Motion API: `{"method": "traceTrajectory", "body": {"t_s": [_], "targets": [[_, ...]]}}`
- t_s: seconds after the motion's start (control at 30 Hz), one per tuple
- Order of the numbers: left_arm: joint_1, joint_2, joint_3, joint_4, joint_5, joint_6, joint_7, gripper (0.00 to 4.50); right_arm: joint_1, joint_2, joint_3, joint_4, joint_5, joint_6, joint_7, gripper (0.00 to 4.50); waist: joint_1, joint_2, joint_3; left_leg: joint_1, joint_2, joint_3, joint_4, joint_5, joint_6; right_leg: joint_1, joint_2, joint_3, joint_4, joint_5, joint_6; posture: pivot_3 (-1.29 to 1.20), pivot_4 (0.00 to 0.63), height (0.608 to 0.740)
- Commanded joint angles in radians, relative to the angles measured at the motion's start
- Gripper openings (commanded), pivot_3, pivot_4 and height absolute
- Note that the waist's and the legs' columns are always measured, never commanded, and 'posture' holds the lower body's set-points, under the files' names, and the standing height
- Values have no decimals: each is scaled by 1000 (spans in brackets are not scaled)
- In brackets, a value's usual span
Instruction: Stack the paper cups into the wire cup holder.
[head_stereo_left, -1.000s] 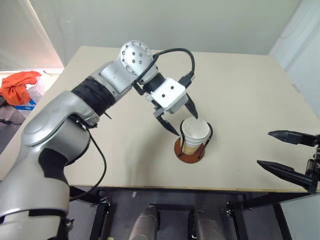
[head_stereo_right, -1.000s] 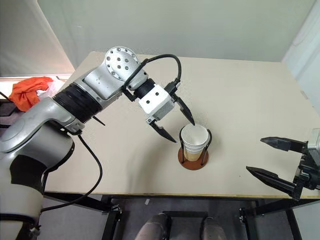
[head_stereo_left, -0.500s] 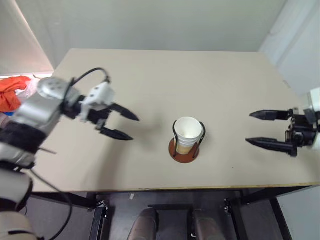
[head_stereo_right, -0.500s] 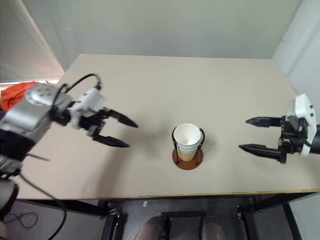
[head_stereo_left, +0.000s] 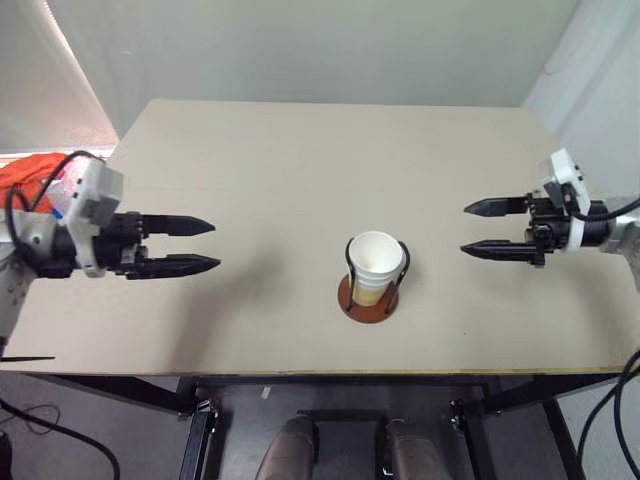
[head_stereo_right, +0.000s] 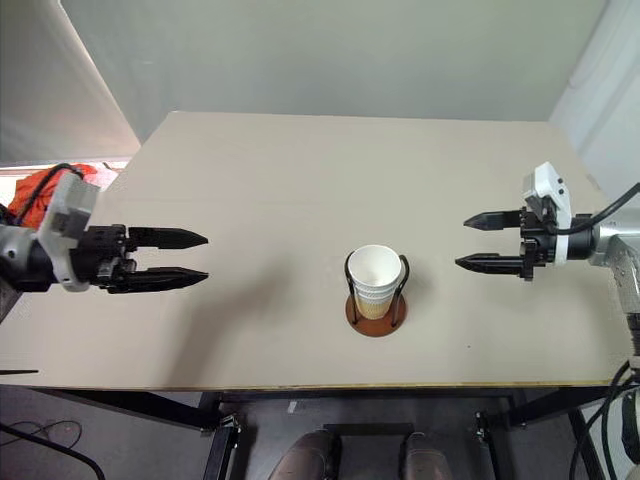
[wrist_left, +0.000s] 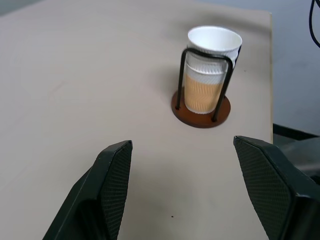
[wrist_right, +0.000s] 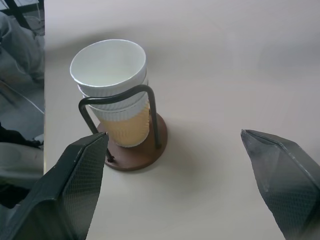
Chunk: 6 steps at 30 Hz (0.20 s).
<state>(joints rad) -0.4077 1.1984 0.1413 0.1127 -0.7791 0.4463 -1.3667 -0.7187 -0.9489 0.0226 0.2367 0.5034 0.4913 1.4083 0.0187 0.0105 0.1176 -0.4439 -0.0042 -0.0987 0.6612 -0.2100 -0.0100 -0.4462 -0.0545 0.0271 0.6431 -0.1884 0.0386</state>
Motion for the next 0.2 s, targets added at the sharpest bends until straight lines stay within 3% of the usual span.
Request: {"method": "traceTrajectory", "body": {"t_s": [0.03,0.2], "targets": [[2,-26,36,-47,22,32,32,3523,-54,30,10,37,-32,-22,17,4500,-1,0,0,1,0,0,-1,1,-1,1,0,0,1,0,-2,0,150,740],[1,-40,66,-91,27,77,46,3523,-88,53,11,66,-60,-22,35,4500,-7,-1,0,5,0,0,-7,7,-4,1,0,1,0,3,-9,0,150,740]]}}
